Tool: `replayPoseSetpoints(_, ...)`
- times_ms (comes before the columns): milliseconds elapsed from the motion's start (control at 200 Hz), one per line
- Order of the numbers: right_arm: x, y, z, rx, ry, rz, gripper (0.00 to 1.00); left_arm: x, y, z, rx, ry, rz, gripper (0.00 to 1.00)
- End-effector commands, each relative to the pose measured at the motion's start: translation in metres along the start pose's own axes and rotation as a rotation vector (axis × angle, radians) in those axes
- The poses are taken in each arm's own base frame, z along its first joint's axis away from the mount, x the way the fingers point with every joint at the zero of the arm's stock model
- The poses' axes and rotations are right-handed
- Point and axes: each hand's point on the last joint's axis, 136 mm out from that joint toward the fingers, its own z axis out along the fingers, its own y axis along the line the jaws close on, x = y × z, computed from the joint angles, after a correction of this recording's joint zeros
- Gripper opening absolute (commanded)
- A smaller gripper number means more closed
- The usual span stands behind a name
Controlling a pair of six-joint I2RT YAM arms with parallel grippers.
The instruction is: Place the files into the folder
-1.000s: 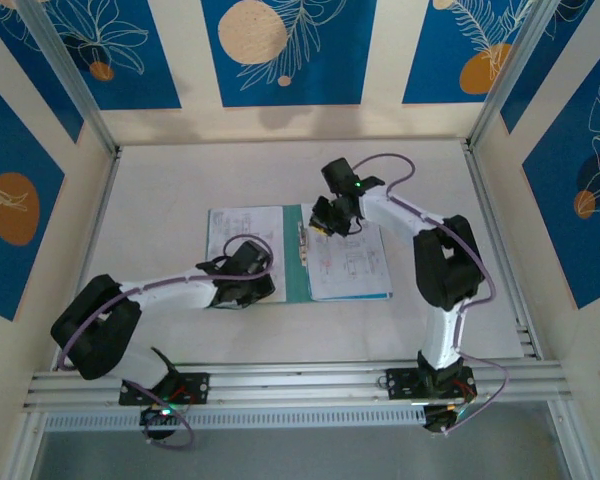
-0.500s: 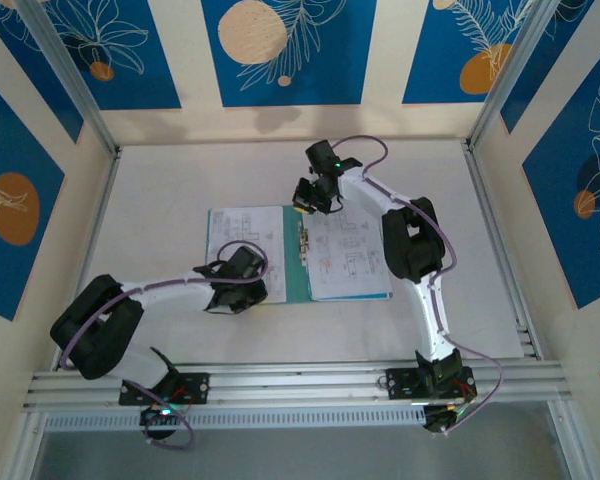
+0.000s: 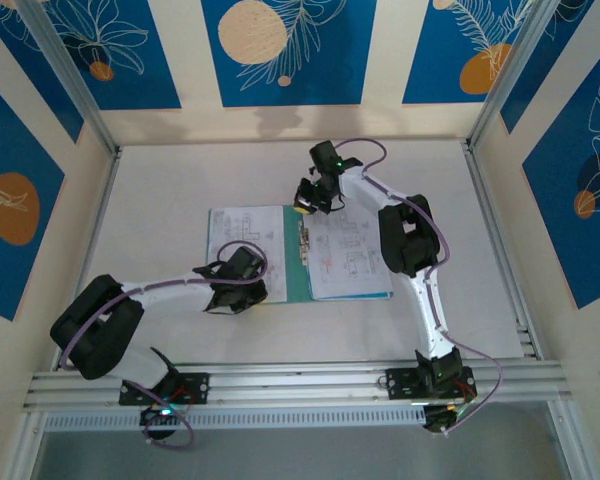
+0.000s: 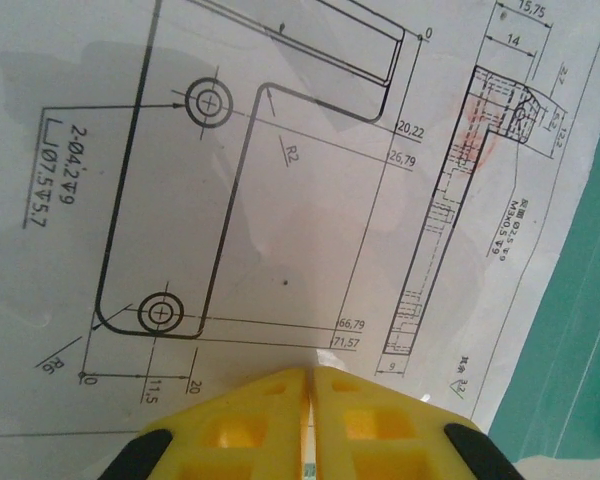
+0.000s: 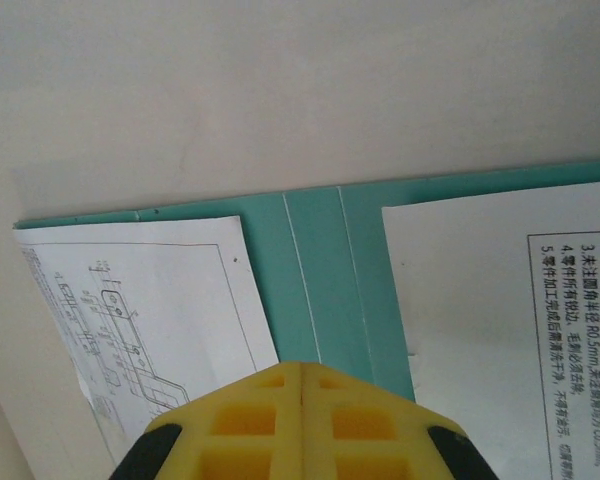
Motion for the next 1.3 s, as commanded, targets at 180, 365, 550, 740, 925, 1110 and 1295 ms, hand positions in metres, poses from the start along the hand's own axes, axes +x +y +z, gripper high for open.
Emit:
replayPoseSetpoints(180, 0.009, 0.0, 0.01, -0.006, 0.055, 0.005, 0.0, 0.008, 0.023, 0.007, -0.065, 0.031, -0.007, 0.1)
replayPoseSetpoints(365, 0.012, -0.002, 0.015, -0.003, 0.068, 0.013, 0.0, 0.009, 0.022, 0.006, -0.061, 0.032, -0.006, 0.1)
replayPoseSetpoints(550, 0.017, -0.002, 0.018, -0.008, 0.081, 0.017, 0.0, 0.008, 0.021, 0.006, -0.06, 0.03, -0.007, 0.1)
replayPoseSetpoints(740, 0.019, 0.0, 0.018, -0.014, 0.086, 0.013, 0.0, 0.008, 0.021, 0.006, -0.057, 0.029, -0.008, 0.1)
replayPoseSetpoints(925, 0.022, 0.0, 0.017, -0.015, 0.09, 0.011, 0.0, 0.007, 0.02, 0.006, -0.055, 0.028, -0.009, 0.09)
replayPoseSetpoints(1110, 0.024, 0.001, 0.016, -0.028, 0.096, 0.012, 0.0, 0.007, 0.019, 0.006, -0.052, 0.027, -0.011, 0.09)
replayPoseSetpoints(1295, 0.028, 0.004, 0.011, -0.042, 0.102, 0.013, 0.0, 0.007, 0.019, 0.006, -0.052, 0.027, -0.014, 0.09)
